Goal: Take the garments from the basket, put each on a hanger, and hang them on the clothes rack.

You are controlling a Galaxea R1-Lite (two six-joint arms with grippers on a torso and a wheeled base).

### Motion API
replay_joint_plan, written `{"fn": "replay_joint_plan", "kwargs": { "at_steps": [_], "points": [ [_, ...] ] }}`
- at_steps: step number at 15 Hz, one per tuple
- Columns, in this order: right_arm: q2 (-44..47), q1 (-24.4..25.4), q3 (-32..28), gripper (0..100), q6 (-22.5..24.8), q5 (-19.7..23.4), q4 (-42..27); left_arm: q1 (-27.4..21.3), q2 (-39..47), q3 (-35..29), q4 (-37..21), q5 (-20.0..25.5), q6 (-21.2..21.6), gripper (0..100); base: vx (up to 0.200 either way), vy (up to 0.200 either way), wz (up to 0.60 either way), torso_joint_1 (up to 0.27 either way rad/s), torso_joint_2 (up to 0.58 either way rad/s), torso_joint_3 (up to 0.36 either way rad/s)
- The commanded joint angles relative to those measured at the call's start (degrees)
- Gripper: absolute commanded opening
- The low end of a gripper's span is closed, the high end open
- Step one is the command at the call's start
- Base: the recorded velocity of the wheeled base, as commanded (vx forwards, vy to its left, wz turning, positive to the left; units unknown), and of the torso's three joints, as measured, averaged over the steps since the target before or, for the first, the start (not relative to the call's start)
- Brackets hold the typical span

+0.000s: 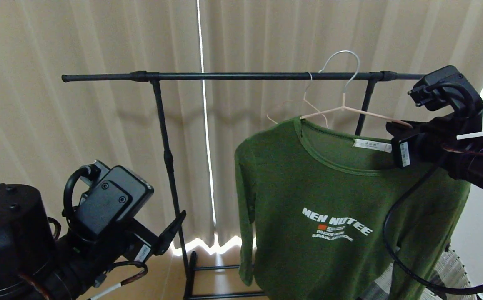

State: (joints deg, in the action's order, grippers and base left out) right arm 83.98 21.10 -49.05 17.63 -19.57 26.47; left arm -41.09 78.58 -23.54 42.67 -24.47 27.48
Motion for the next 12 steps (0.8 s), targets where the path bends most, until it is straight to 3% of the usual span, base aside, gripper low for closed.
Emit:
{"fn": "replay_joint_plan", "kwargs": {
  "at_steps": [1,7,12],
  "points": [
    [0.3,0.0,-0.2,0,0.0,0.0,0.0,0.0,0.1,0.0,0.0,-0.1,-0.1,100,0.000,0.000,0.00,0.000,0.00,0.000],
    [0.5,0.0,-0.6,0,-0.5,-1.2,0.0,1.3,2.9,-3.0,0.0,-6.6,-0.9,100,0.000,0.000,0.00,0.000,0.00,0.000],
    [0.6,0.0,-0.6,0,-0.5,-1.8,0.0,1.4,2.9,-3.6,0.0,-6.6,-0.9,100,0.200,0.000,0.00,-0.001,0.01,0.002]
  ]
}}
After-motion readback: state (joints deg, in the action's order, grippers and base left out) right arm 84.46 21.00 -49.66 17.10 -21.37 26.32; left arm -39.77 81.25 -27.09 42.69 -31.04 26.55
